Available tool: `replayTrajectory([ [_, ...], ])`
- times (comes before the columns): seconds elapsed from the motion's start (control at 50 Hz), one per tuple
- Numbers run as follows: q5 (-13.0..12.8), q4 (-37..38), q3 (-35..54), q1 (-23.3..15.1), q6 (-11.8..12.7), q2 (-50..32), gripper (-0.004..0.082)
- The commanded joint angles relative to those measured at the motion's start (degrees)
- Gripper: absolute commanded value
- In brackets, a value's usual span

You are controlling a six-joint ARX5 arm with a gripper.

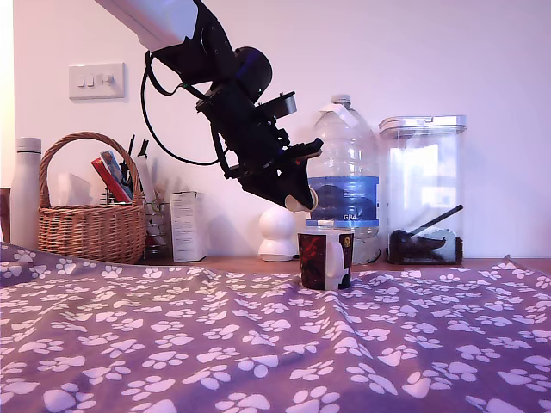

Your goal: Pick up the coffee capsules from the table one by one and drop them inside the nearest coffee cup

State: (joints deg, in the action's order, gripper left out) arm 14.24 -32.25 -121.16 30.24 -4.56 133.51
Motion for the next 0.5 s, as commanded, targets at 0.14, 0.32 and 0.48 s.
replayTrajectory([
  [0.14, -0.11, 1.01, 0.74, 1.33, 0.63, -1.92, 0.0214],
  [0.32, -0.11, 2.71, 0.74, 1.53, 0.63, -1.92, 0.0214],
  [0.48, -0.09, 6.49, 0.74, 2.27, 0.63, -1.92, 0.0214],
])
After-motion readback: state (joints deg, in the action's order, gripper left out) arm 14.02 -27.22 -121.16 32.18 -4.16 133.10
